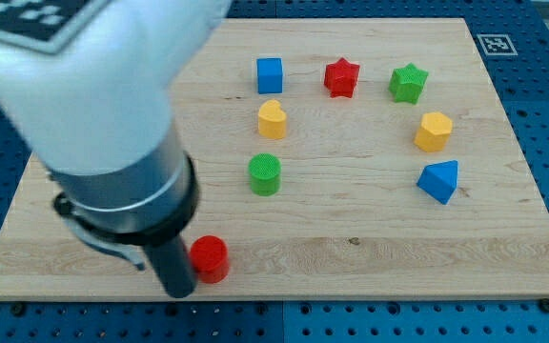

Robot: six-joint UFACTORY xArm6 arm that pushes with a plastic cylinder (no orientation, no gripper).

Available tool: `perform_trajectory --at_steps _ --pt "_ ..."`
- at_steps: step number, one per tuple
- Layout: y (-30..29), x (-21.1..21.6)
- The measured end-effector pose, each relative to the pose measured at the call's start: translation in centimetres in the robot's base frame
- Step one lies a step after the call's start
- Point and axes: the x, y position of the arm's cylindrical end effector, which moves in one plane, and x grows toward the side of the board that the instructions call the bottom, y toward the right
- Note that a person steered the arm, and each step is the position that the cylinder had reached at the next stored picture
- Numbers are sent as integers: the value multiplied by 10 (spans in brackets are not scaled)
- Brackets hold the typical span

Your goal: Push the red circle to the bottom center of the board

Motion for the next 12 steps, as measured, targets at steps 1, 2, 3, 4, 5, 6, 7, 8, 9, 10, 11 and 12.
perform_trajectory --at_steps 1,2,3,4,5,6,7,8,9,10,11,12 --pt "31 0" --pt "49 0" --pt "26 0" --pt "-4 -3" --pt "-4 -16" --pt "-4 -18" --pt "6 -18" --pt "29 -20" --pt "62 -20" --pt "97 -20" --pt "102 -21" --pt "68 -21"
